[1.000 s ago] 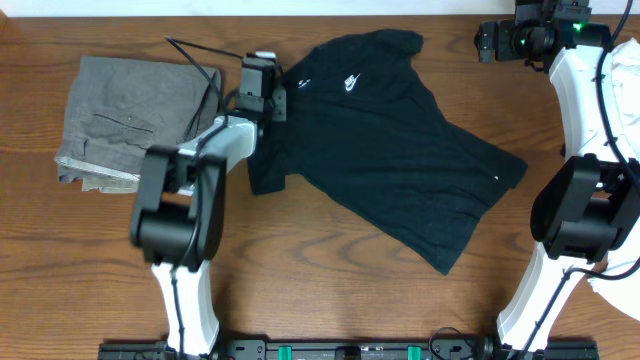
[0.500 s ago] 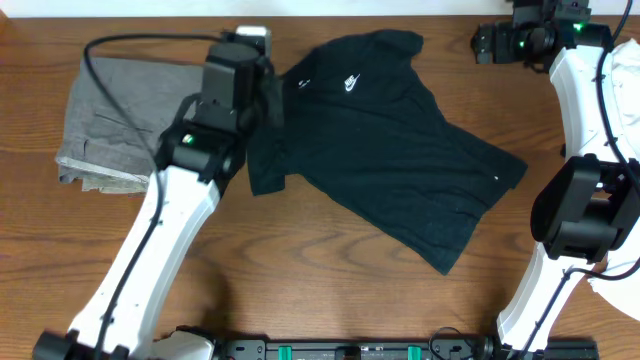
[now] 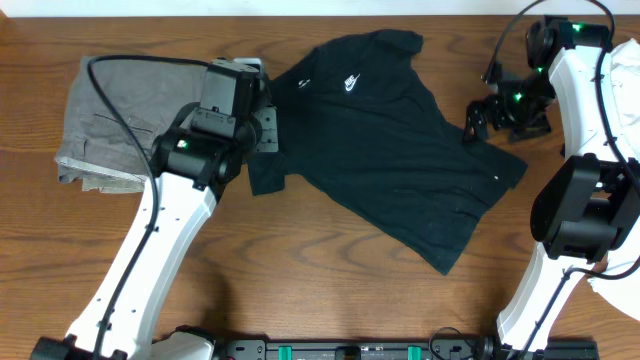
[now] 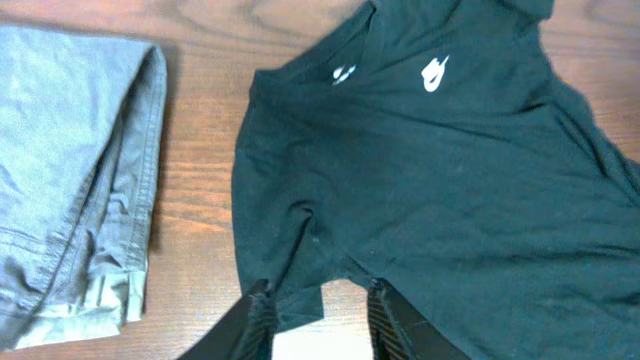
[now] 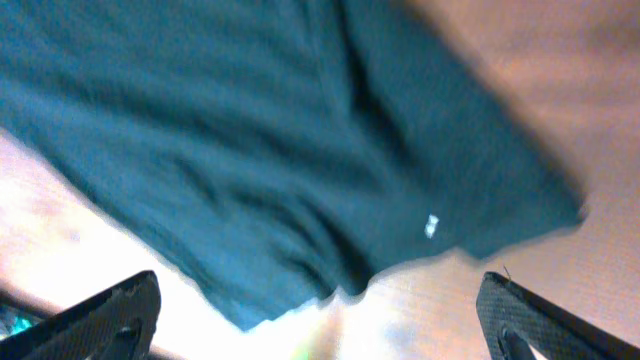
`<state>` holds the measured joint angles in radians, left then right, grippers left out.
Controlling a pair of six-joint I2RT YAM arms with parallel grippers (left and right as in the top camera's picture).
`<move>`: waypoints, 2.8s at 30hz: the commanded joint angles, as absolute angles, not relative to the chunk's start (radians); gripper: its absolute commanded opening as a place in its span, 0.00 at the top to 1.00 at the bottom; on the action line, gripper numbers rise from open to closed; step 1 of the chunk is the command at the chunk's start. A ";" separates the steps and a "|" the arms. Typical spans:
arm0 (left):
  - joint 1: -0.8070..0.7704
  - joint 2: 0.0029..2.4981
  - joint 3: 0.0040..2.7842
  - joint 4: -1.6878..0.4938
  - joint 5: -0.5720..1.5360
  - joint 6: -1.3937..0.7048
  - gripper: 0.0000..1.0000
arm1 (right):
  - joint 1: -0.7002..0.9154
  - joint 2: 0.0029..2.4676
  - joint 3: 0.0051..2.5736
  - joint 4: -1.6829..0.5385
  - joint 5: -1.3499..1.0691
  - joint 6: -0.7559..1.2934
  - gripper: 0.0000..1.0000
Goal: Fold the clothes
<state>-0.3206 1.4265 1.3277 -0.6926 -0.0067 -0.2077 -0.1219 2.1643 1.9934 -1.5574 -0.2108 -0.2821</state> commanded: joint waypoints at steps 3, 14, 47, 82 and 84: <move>-0.315 1.485 1.326 -0.703 -0.008 -0.208 0.63 | -0.113 2.171 1.955 -1.573 -0.166 -0.350 0.01; -0.308 1.512 1.326 -0.743 -0.012 -0.208 0.59 | -0.111 2.171 1.709 -1.285 -0.143 -0.529 0.37; -0.308 1.512 1.326 -0.744 -0.011 -0.208 0.56 | -0.094 2.169 1.708 -1.089 -0.032 -0.562 0.99; -0.308 1.515 1.325 -0.752 -0.011 -0.208 0.56 | -0.226 2.158 1.723 -0.786 -0.016 -0.324 0.81; -0.308 1.515 1.325 -0.752 -0.011 -0.208 0.56 | -0.237 2.156 1.723 -0.826 -0.025 -0.307 0.83</move>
